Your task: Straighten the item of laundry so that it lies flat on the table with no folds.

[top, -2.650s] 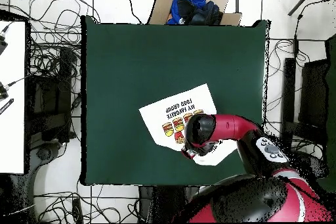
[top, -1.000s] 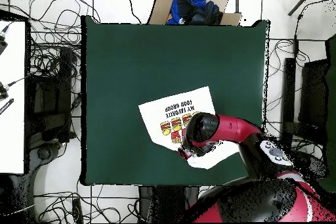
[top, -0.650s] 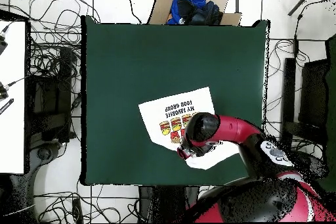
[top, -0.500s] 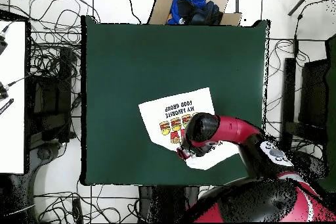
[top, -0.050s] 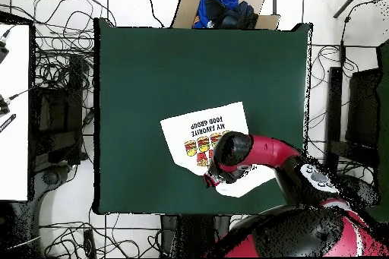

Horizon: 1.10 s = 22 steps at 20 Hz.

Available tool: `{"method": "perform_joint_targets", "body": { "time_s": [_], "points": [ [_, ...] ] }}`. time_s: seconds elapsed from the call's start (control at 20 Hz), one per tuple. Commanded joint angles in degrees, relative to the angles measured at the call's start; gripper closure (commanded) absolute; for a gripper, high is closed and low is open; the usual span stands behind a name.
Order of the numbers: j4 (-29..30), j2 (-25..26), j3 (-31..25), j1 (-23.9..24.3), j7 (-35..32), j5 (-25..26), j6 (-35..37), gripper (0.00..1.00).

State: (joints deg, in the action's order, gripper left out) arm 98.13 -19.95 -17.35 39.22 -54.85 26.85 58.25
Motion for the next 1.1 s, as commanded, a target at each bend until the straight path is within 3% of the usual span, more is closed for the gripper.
{"method": "perform_joint_targets", "body": {
  "time_s": [0.05,1.1],
  "points": [
    [-1.72,1.33,-4.39,-1.5,-0.22,-2.85,5.38,0.0],
    [0.16,-0.65,-6.03,-0.29,-2.22,-4.24,-0.8,0.0]
  ]
}}
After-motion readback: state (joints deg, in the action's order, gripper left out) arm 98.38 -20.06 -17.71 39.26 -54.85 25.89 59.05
